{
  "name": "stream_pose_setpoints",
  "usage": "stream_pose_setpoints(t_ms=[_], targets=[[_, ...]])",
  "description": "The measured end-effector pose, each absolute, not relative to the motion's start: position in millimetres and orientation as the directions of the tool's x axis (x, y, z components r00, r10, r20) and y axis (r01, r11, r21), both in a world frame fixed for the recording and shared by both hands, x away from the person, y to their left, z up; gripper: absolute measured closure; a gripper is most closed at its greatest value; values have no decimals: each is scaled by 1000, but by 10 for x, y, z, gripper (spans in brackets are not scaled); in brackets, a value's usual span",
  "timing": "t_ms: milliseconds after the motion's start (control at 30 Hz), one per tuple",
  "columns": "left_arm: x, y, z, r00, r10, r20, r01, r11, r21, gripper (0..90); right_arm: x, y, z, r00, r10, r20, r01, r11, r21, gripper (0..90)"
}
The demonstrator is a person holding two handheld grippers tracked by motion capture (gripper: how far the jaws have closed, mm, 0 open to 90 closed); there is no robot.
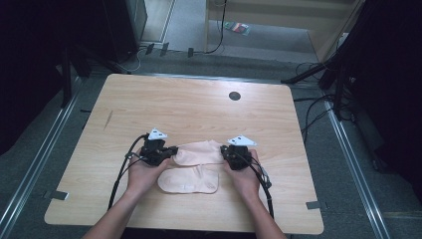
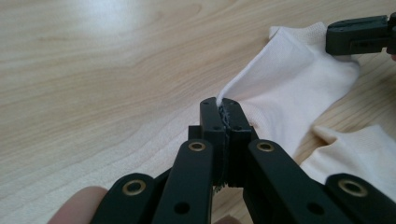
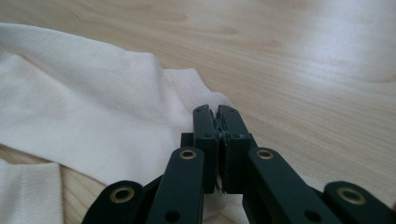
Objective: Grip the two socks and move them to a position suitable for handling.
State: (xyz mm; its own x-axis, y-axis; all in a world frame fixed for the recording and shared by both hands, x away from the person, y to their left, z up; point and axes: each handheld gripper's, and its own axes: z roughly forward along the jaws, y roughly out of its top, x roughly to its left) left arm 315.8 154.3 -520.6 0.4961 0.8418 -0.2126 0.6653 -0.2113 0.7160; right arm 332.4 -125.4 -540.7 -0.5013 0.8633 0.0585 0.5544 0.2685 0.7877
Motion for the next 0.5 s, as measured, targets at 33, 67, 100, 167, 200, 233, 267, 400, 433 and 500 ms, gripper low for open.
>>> stream_pose_setpoints(t_ms=[33, 67, 100, 167, 200, 233, 267, 400, 433, 500], targets=[[3146, 1552, -5179, 499, 840, -211, 658, -209, 723, 900, 3324, -1254, -5407, -501, 863, 59, 554, 269, 788, 882], [3135, 1561, -5148, 507, 835, -213, 650, -209, 730, 900, 3302, -1249, -5380, -501, 864, 58, 542, 261, 799, 883], [3129, 1563, -5132, 509, 834, -212, 646, -207, 734, 900, 3275, -1245, -5338, -500, 864, 53, 525, 254, 812, 883], [3096, 1587, -5067, 510, 834, -213, 633, -196, 749, 900, 3220, -1240, -5229, -497, 866, 55, 492, 229, 840, 883], [3096, 1587, -5067, 510, 834, -213, 633, -196, 749, 900, 3220, -1240, -5229, -497, 866, 55, 492, 229, 840, 883], [3088, 1595, -5053, 507, 836, -210, 631, -194, 751, 900, 3204, -1237, -5194, -497, 866, 56, 484, 224, 846, 883], [3060, 1618, -5021, 513, 830, -217, 623, -187, 759, 900, 3181, -1238, -5140, -503, 862, 68, 478, 211, 852, 883], [2977, 1686, -4936, 523, 823, -223, 606, -175, 776, 900, 3109, -1254, -5042, -510, 855, 96, 473, 185, 862, 882], [2977, 1686, -4936, 523, 823, -223, 606, -175, 776, 900, 3109, -1254, -5042, -510, 855, 96, 473, 185, 862, 882], [2937, 1724, -4896, 525, 821, -225, 599, -168, 783, 900, 3055, -1262, -4999, -515, 850, 112, 471, 172, 865, 882]])
